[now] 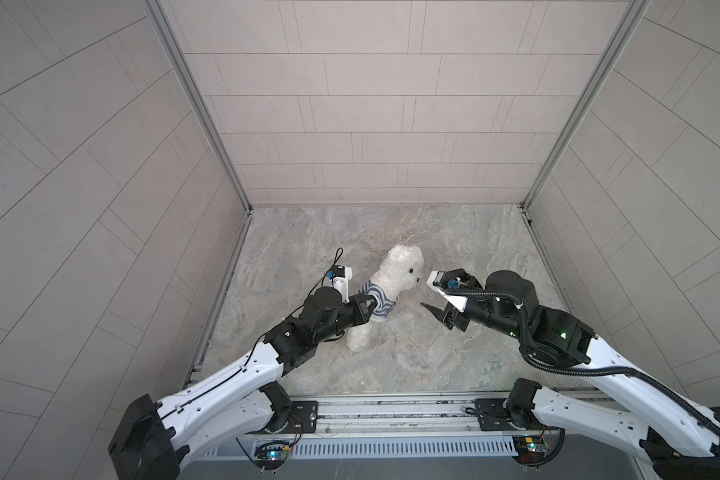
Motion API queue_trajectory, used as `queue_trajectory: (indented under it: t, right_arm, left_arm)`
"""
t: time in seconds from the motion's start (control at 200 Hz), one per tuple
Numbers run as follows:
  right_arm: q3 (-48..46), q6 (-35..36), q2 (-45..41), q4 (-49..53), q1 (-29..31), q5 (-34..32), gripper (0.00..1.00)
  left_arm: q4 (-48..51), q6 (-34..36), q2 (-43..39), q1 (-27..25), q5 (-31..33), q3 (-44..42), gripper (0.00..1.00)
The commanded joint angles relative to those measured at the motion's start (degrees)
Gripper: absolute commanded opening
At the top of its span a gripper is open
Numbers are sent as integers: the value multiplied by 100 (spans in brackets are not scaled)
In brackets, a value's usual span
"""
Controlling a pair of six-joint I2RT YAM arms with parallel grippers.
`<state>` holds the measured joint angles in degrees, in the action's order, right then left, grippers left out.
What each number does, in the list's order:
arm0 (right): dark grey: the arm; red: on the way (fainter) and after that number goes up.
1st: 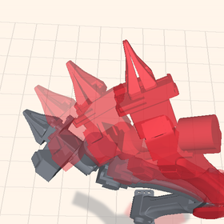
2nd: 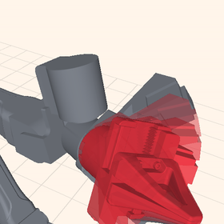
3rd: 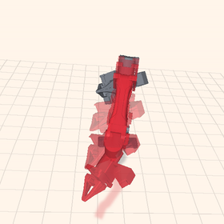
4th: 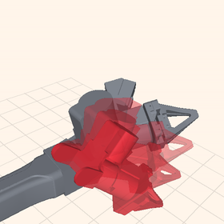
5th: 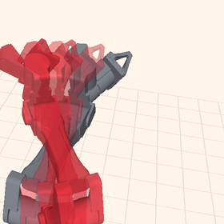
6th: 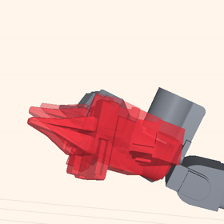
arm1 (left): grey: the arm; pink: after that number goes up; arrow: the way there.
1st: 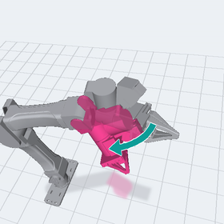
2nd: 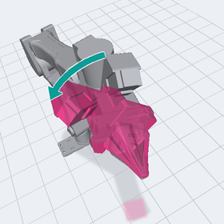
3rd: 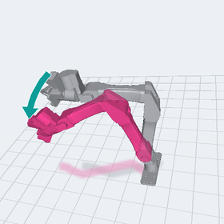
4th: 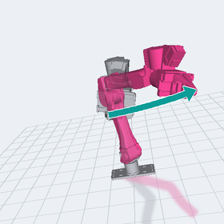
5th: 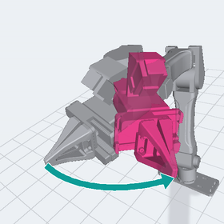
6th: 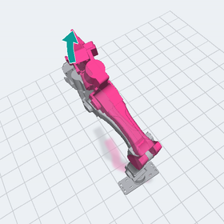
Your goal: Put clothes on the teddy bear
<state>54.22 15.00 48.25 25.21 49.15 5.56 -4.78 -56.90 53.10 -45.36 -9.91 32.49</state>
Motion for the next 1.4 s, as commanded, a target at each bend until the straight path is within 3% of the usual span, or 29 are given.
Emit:
queue_trajectory:
  t: [0.0,0.36,0.791,1.392]
  right_arm:
    - [-444,-71,44,-749,228,98,74]
    - [-1309,-111,226,-2319,553,450,67]
    - [-1750,-65,545,-2853,640,256,48]
    - [-2522,-354,245,-3369,649,-59,45]
  left_arm:
    - [-774,-391,111,30,-208,233,0]
    - [-1082,-873,157,32,-232,384,0]
    - [-1718,-1472,589,-117,-73,416,0]
    - [-1887,-1787,775,-202,98,329,0]
